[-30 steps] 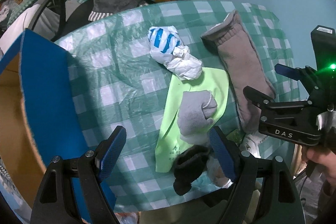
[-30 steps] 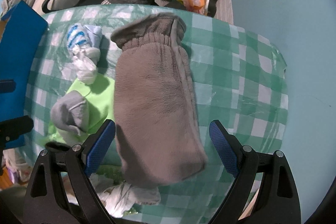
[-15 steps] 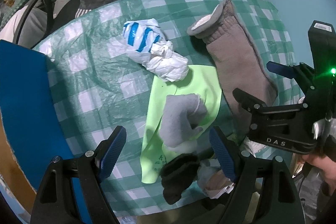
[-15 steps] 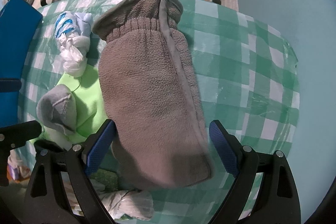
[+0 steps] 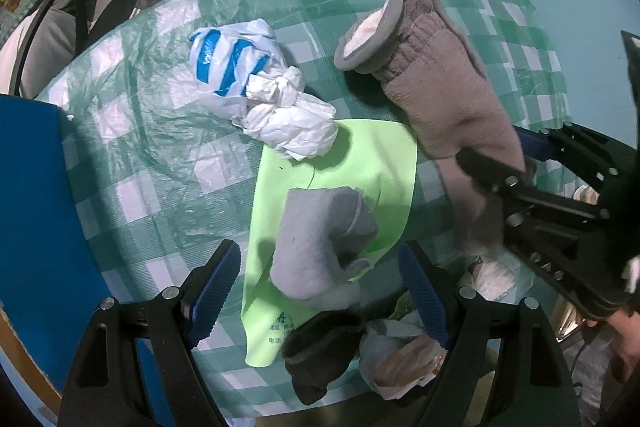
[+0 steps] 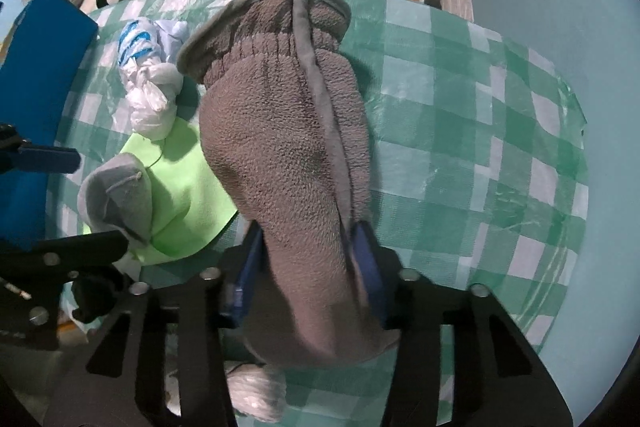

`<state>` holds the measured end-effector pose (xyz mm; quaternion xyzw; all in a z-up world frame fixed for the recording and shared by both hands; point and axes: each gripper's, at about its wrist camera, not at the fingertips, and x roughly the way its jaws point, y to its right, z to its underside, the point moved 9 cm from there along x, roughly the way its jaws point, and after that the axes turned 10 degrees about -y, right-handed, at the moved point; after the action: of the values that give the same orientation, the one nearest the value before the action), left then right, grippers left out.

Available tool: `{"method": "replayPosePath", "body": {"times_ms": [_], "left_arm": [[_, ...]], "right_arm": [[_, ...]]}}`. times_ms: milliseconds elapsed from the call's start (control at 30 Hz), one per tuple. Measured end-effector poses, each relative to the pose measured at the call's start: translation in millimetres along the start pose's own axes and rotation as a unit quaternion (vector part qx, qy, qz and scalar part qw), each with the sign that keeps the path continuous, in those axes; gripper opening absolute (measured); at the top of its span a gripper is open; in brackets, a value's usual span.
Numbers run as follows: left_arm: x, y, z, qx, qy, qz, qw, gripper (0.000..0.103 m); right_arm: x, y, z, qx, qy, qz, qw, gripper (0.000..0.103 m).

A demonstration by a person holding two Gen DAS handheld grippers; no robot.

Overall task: Organize soft objects
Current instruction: 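Close the right gripper on the grey mitten while the left gripper grasps the grey sock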

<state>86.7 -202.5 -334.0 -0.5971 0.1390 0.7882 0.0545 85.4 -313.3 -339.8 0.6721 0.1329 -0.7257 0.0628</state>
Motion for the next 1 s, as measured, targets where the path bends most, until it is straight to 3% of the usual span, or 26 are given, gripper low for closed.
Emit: {"method": "replayPosePath", "body": {"times_ms": [133,267,433,1000], "left_arm": [[1,2,-2,-0.003,0.006,0.003,1.0,0.078],[4,-2,-3,-0.003,0.003,-0.001,1.0,0.049],[-1,0,2,0.002,0.018,-0.002,0.9998,0.031],[-27,-1,18,0.002,0.06,0.005,0.9982,0.02]], "right_arm": [[-5,5,-3,0.004,0.007,-0.005,1.0,0.029],[-11,7,0,0.0,0.014,-0.003,1.0,0.028],[-20,6,1,-0.001,0.023,-0.003,1.0,0.027],[-54,10,9,0.011,0.053,-0.018,0.998,0.027]]}}
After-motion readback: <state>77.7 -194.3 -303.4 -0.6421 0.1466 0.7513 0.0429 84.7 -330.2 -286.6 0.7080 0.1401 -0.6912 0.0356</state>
